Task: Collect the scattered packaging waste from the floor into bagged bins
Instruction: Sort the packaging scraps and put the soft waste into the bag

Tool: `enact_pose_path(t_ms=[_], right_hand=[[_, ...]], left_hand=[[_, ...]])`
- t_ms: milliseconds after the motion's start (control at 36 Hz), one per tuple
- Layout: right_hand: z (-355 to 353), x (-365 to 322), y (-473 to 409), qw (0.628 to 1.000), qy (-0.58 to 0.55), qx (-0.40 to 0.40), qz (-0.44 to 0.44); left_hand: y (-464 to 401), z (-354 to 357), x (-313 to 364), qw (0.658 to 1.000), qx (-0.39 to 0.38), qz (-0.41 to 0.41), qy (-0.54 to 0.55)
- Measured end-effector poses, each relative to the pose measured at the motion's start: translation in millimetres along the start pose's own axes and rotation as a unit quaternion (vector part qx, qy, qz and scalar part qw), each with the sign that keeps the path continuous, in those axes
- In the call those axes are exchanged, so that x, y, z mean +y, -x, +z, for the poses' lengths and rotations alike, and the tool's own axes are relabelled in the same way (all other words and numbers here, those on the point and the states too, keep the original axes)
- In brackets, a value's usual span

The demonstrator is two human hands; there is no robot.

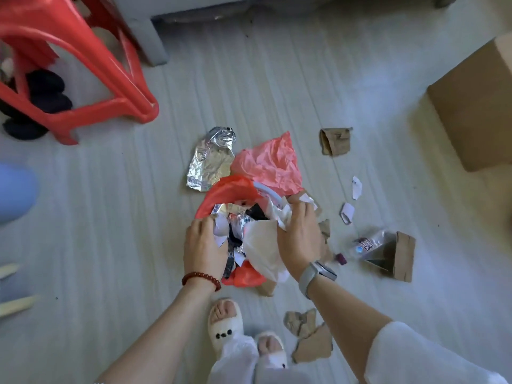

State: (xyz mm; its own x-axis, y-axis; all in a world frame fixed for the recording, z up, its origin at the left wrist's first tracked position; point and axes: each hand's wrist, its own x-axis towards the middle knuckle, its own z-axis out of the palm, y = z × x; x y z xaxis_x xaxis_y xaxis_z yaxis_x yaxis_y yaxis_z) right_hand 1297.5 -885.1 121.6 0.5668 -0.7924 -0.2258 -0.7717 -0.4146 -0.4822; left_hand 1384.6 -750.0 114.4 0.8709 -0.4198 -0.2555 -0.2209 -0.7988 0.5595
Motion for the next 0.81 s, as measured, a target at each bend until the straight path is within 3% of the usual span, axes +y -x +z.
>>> enact_pose_path(t_ms=[111,222,361,444,583,667,806], right_hand=[[76.8,21.2,-21.6,0.999,0.018,-0.026,-0.016],[134.3,48.1,-32.8,0.996,0.058,-0.060,-0.037],[140.0,64.5,-31.9,0.970,0.101,-0.195,-0.106],[132.9,72.9,-30.5,0.944,0.143,-0.248,-0.164],[143.1,77.8,-37.0,0.894,0.256,-0.242,-0.278],[164.0,78.6,-50.9,0.871,0.302,-0.256,-0.290],[211.1,86.3,-71.2,0.857,0.351,-0.281,-0.252]], left_hand=[[-33.1,61.8,-42.2,0.999,-0.038,-0.018,0.001],[-53.6,106.1,-77.5,0.996,-0.076,0.022,-0.048],[-52.6,102.5,-95.6,0.992,-0.113,0.058,-0.010],[-44.2,88.6,-102.3,0.985,-0.131,0.077,-0.077],[-41.2,88.4,-114.5,0.949,-0.140,0.154,-0.237],[-51.1,108.2,-129.4,0.914,-0.154,0.217,-0.308],[-80.4,152.0,-137.8,0.902,-0.186,0.170,-0.350]])
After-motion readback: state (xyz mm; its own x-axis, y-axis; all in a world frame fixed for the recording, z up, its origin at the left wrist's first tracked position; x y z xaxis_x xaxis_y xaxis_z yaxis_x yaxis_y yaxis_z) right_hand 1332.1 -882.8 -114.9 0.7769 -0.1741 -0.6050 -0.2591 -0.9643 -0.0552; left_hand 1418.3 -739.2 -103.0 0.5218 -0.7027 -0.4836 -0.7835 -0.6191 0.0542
